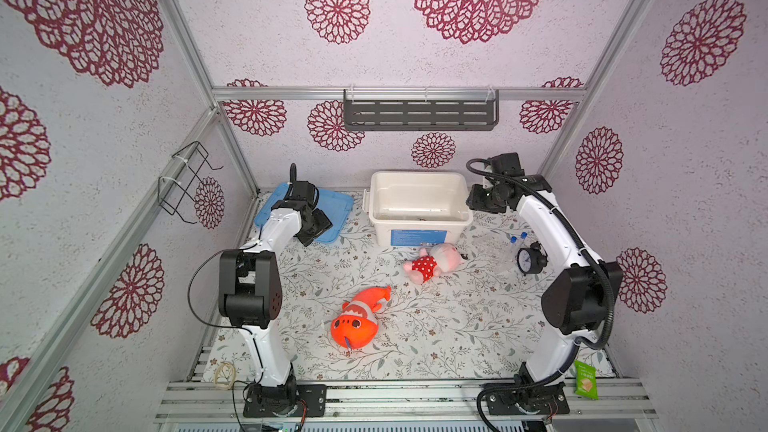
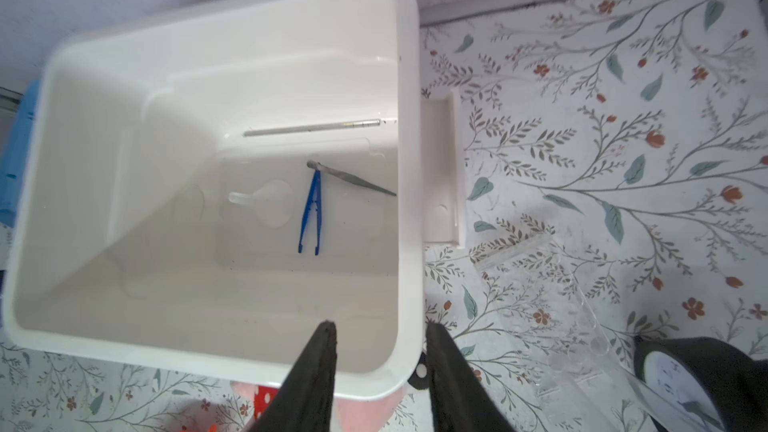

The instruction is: Organize the chemistry lab equipment

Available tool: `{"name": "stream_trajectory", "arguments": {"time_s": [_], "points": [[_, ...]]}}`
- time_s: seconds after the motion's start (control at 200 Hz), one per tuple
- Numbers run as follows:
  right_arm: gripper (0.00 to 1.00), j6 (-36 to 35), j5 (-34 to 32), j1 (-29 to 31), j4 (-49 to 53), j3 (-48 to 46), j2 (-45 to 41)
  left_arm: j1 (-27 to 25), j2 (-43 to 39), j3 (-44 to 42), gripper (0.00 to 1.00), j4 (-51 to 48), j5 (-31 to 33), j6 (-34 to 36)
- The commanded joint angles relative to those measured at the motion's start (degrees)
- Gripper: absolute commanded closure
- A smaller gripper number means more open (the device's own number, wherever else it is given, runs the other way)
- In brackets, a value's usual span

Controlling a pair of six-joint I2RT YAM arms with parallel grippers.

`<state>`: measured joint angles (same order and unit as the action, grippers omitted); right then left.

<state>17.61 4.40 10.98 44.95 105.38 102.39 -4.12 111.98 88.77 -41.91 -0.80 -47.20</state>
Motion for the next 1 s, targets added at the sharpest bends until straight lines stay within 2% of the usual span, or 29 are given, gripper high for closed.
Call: {"name": "stream_trajectory", "arguments": {"time_s": [0.0,0.045,0.305,0.515,0.64,0.876,0.996], "points": [[0.59,0.9,-1.6,0.0,-4.0,1.7,-5.5,0.0,3.4,2.2,0.48,-3.2,3.9,-2.4],[0.59,0.7,-1.8,-0.1,-4.5,1.4,-6.7,0.0,4.3,2.5,0.51,-4.0,5.1,-4.0],[0.58,-0.5,-2.9,0.0,-7.3,-2.3,-11.8,0.0,10.0,6.4,0.50,-8.4,11.1,-10.4],[0.58,0.2,-1.9,0.0,-9.4,-4.0,-12.9,0.0,14.3,10.3,0.49,-7.9,10.0,-11.2],[0.58,0.8,-1.3,0.0,-10.0,-4.0,-12.7,-0.1,16.9,12.0,0.53,-8.4,9.7,-12.1],[0.58,1.4,-0.2,0.0,-10.4,-3.9,-12.6,0.1,19.8,14.6,0.72,-11.8,9.7,-13.9],[0.58,1.9,0.8,0.0,-11.1,-3.9,-12.4,0.4,20.3,14.5,0.89,-12.5,7.9,-14.0]]}}
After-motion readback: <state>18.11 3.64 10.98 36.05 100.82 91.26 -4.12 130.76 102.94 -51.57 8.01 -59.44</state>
